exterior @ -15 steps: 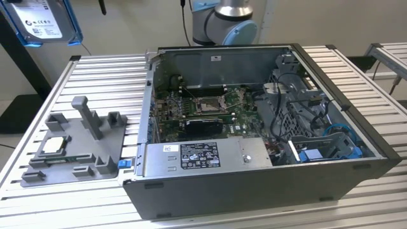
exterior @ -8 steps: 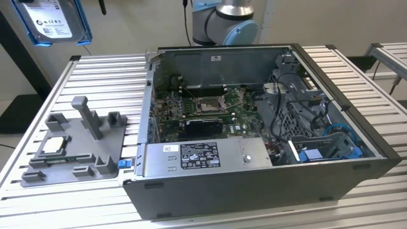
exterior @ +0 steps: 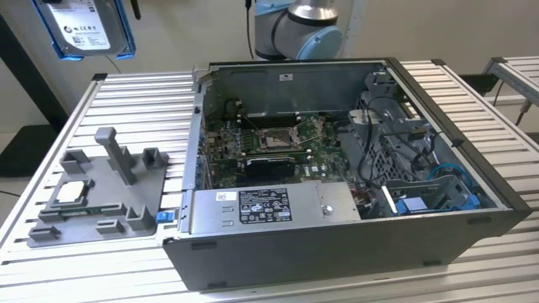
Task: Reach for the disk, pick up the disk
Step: 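Pick up the disk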
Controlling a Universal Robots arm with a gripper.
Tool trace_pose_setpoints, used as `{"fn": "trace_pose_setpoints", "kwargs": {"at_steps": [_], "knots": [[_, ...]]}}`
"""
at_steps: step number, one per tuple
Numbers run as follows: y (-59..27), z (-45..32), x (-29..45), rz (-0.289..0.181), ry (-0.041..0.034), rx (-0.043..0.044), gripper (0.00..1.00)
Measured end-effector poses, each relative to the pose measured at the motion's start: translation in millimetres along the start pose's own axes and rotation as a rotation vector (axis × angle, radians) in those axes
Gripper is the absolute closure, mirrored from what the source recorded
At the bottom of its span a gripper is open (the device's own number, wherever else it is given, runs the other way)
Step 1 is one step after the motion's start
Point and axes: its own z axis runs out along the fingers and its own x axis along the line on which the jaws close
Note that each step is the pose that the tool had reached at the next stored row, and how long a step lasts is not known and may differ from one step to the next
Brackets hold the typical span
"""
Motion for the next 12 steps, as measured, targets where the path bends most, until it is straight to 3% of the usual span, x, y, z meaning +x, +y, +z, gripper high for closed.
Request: {"fn": "trace_pose_setpoints", "kwargs": {"at_steps": [12], "knots": [[-31.4,-0.7,0.0,0.000,0.0000,-0.0006,1.00]]}}
